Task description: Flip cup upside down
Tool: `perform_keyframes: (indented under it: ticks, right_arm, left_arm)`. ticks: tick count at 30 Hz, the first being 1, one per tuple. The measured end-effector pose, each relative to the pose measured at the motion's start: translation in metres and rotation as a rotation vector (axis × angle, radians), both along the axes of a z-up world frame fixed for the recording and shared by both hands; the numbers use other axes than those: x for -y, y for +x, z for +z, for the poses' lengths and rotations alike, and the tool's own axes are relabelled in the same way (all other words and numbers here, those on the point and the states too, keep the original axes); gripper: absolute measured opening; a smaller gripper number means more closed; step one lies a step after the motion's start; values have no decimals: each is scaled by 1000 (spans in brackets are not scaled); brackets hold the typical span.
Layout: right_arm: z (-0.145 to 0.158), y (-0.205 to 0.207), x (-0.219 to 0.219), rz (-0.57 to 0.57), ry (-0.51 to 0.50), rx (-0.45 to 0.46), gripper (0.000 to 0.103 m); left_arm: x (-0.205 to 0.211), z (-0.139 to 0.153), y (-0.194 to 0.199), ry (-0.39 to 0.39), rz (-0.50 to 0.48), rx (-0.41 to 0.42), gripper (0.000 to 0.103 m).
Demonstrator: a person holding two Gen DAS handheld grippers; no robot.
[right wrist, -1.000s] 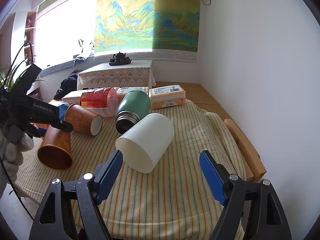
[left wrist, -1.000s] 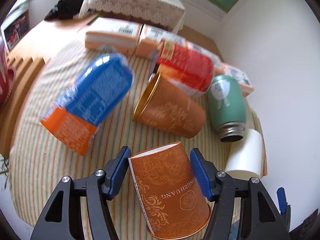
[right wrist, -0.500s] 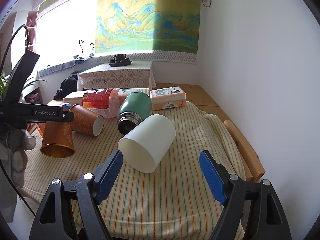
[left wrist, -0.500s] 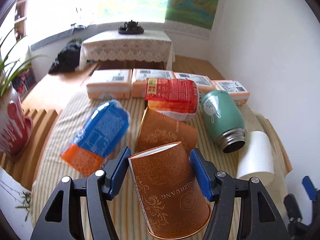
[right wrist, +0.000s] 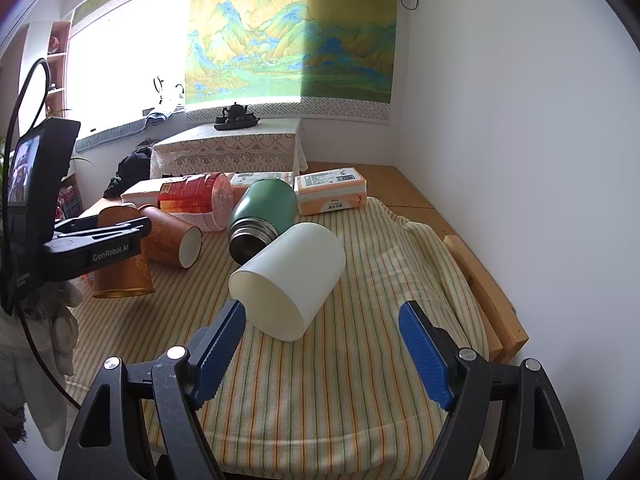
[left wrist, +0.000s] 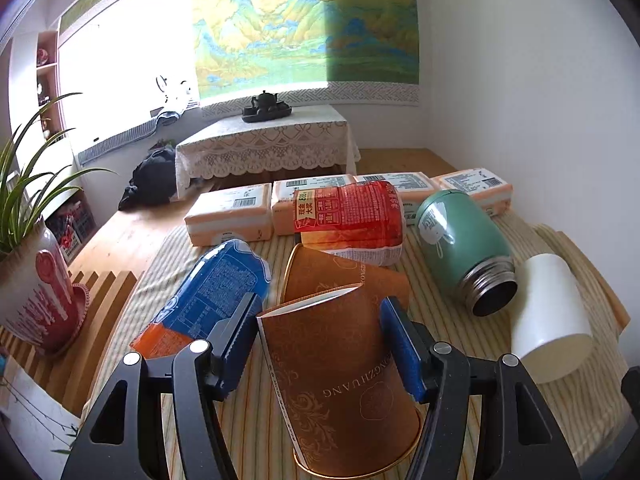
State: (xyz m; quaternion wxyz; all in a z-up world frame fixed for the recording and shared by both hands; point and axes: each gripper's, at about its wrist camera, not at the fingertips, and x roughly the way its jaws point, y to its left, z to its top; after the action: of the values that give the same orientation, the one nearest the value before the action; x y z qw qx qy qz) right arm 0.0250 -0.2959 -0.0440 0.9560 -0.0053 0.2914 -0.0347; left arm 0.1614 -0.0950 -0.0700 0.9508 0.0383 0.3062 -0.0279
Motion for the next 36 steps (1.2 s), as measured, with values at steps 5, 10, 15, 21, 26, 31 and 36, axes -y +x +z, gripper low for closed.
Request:
perform_keyframes:
  ticks: [5, 10, 15, 21, 26, 31, 36]
  right_arm:
    - [1, -1, -1, -2, 2, 3, 76]
    - [3, -3, -5, 5, -2, 6, 76]
    - [5, -6, -8, 11, -5, 9, 76]
    - [7, -9, -14, 17, -7, 11, 76]
    - [9, -12, -21, 25, -14, 12, 76]
    - [10, -16, -26, 30, -15, 8, 76]
    - [14, -22, -31, 40, 2, 13, 76]
  left_arm:
    - [3, -4, -8, 11, -13, 20, 65]
    - [2, -4, -16, 10, -19, 30, 65]
    - [-3, -2, -24, -4, -27, 24, 65]
    - [-8, -3, -36, -28, -64, -13, 65]
    - [-9, -3, -45, -27, -89, -20, 75]
    - [-11, 3, -57, -27, -121, -9, 88]
    - [-19, 15, -78, -27, -135, 22, 93]
